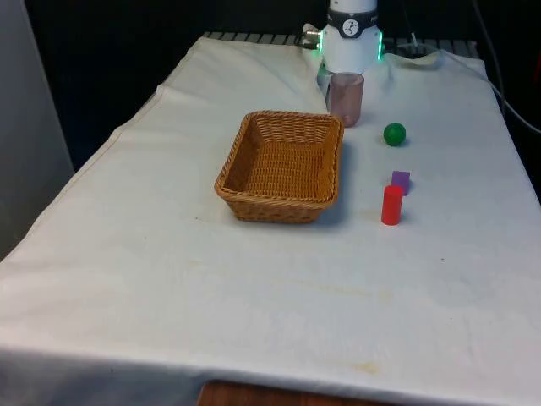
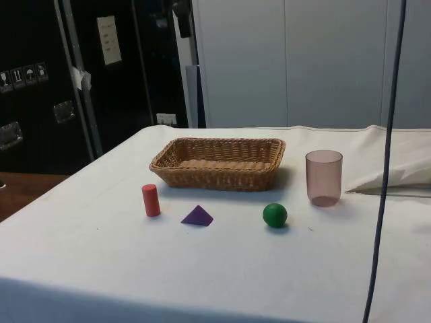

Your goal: Pick up the triangular block and place it into the basket.

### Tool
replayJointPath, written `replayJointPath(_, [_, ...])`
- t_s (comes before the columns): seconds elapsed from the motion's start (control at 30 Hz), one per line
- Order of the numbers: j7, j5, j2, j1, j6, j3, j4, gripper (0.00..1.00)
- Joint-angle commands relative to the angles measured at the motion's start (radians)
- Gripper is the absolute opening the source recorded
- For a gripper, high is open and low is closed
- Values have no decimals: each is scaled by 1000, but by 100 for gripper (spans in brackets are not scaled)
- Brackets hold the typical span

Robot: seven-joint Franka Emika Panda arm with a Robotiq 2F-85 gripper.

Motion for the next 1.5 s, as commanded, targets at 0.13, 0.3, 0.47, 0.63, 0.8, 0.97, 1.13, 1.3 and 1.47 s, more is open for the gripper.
replayJointPath(0.13, [30, -8, -10, 6, 45, 26, -38, 100])
replayJointPath(0.3, [44, -11, -23, 6, 83, 43, -74, 100])
replayJointPath(0.47, [67, -16, -46, 8, 150, 68, -140, 100])
replayJointPath(0.63, [78, -16, -59, 7, 194, 84, -185, 100])
replayJointPath(0.8, [84, -12, -69, 6, 260, 99, -245, 100])
replayJointPath(0.97, [88, -10, -70, 6, 318, 110, -294, 100])
replayJointPath(1.13, [92, -8, -68, 6, 375, 121, -340, 100])
replayJointPath(1.3, [95, -7, -65, 6, 432, 131, -383, 100])
replayJointPath(1.47, [103, -7, -57, 7, 500, 146, -424, 100])
